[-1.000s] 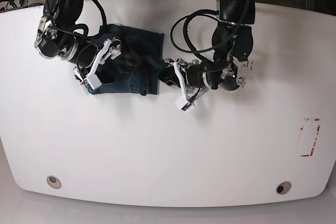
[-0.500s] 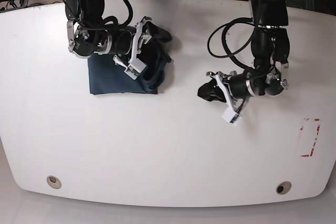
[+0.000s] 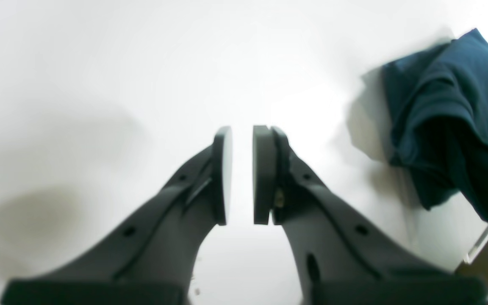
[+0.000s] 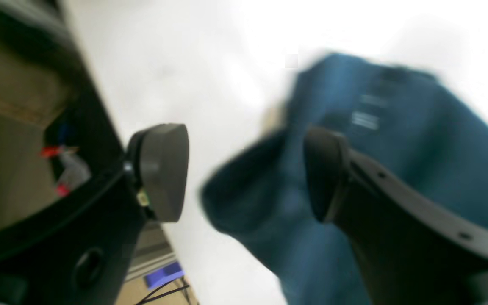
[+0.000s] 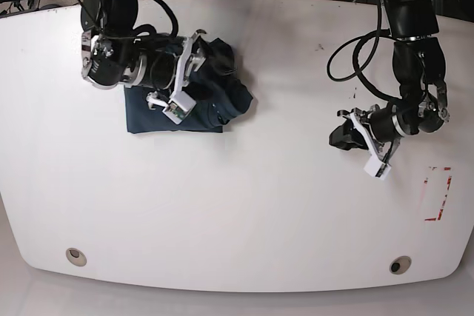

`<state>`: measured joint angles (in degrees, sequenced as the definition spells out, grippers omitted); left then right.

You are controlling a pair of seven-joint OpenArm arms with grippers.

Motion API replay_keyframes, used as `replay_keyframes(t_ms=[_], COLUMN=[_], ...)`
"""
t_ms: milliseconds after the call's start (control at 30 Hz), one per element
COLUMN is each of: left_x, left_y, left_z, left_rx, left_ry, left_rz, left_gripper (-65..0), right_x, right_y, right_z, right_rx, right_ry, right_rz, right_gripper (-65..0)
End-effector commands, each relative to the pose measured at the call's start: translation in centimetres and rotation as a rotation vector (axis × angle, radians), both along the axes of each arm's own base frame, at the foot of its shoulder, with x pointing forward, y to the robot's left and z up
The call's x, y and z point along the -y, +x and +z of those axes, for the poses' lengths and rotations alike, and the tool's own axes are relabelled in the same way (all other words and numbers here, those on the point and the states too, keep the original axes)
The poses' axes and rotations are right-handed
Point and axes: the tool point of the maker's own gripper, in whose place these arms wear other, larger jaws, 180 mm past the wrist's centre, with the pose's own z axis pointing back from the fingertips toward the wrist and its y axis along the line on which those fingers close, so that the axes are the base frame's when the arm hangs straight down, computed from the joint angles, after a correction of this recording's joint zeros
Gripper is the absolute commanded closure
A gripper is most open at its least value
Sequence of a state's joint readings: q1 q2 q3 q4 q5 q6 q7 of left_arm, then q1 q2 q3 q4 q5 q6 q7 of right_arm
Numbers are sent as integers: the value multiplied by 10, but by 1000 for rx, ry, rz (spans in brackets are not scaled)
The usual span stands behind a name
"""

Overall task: Fold the T-shirt properly
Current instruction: 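Release the folded shirt and raise both grippers, then grasp the folded shirt sides with both grippers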

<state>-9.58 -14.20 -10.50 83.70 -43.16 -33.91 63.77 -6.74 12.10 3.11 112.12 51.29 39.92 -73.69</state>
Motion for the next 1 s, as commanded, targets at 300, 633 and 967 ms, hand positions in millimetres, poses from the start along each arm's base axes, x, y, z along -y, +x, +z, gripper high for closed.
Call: replay_keyframes(t_ms=[300,633,967], left_x=[21,57,70], left_y=[-9,-28,-32], left_z=[13,20,40], left_rx=[59,93,161], left_ry=[5,29,44], left_rz=[-67,-193,-240], left_gripper=[-69,-69,-69], right_x=[27,-19,-31], right_y=[11,-23,-16], right_z=[-13,-35,-40], right_rx=[-45,-139,-64], right_ry=[36,48,-88], right_rz=[-106,36,94], right_gripper=[-393,-393,-393])
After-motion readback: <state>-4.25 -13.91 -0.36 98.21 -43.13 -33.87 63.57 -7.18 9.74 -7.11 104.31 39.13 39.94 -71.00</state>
